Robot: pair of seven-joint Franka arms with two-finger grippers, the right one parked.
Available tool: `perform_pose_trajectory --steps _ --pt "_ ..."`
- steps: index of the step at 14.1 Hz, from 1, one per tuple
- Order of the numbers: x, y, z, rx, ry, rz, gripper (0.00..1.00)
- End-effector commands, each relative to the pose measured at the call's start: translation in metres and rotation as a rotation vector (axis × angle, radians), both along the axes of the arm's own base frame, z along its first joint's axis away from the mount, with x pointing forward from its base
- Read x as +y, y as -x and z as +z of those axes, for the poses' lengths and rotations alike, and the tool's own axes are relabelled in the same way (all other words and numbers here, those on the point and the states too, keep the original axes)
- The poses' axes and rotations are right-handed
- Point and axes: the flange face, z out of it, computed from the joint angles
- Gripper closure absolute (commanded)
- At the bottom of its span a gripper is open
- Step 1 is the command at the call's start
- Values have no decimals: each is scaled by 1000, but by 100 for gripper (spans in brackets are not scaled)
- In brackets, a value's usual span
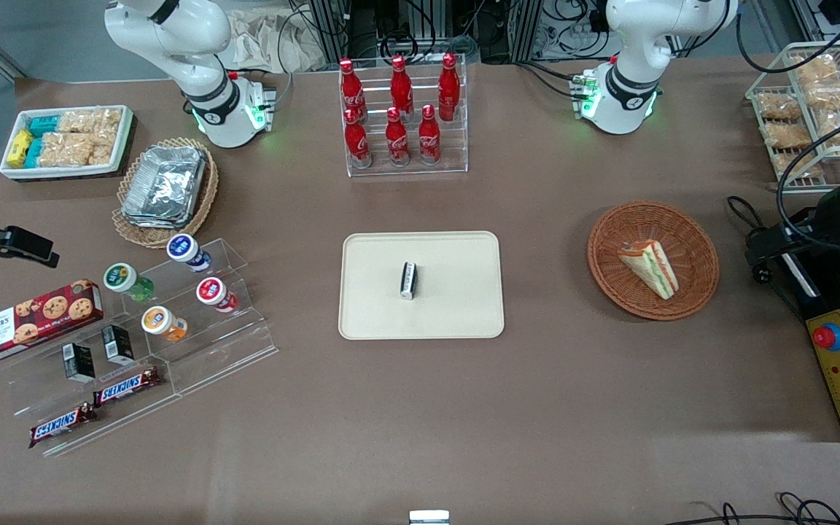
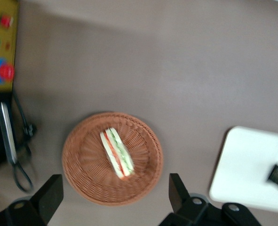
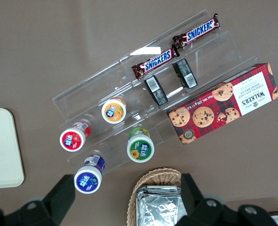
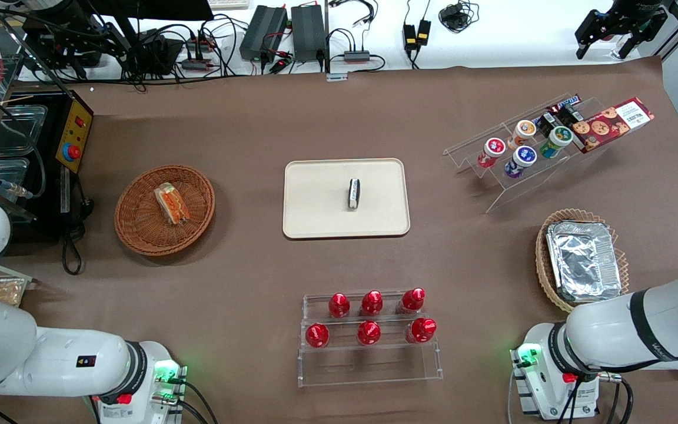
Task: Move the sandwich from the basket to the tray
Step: 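Move the left gripper over the wrapped sandwich in the wicker basket, then lower the open left gripper around the sandwich's crust edge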
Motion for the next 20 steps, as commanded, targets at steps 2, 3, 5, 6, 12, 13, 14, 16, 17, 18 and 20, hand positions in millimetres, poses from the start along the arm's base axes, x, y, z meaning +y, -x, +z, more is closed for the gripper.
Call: perform_pose_trajectory --steps 2,3,5,6,12,13,14,16,17,18,20 --pt "-10 30 -8 36 -43 181 1" --pt "-9 38 -15 37 -42 209 1" --pt "-8 60 -40 2 -33 238 1" --pt "-7 73 -57 -16 -28 255 1" --pt "-18 112 -126 -58 -21 274 1" --pt "-26 117 -137 -57 -25 258 1" --pt "-29 121 -150 -59 -27 253 1" --pt "-30 126 -177 -88 -24 250 1" --pt "-30 127 -190 -105 -22 249 1" --pt "-29 129 -203 -110 -27 243 1" --pt "-29 131 -226 -123 -30 239 1"
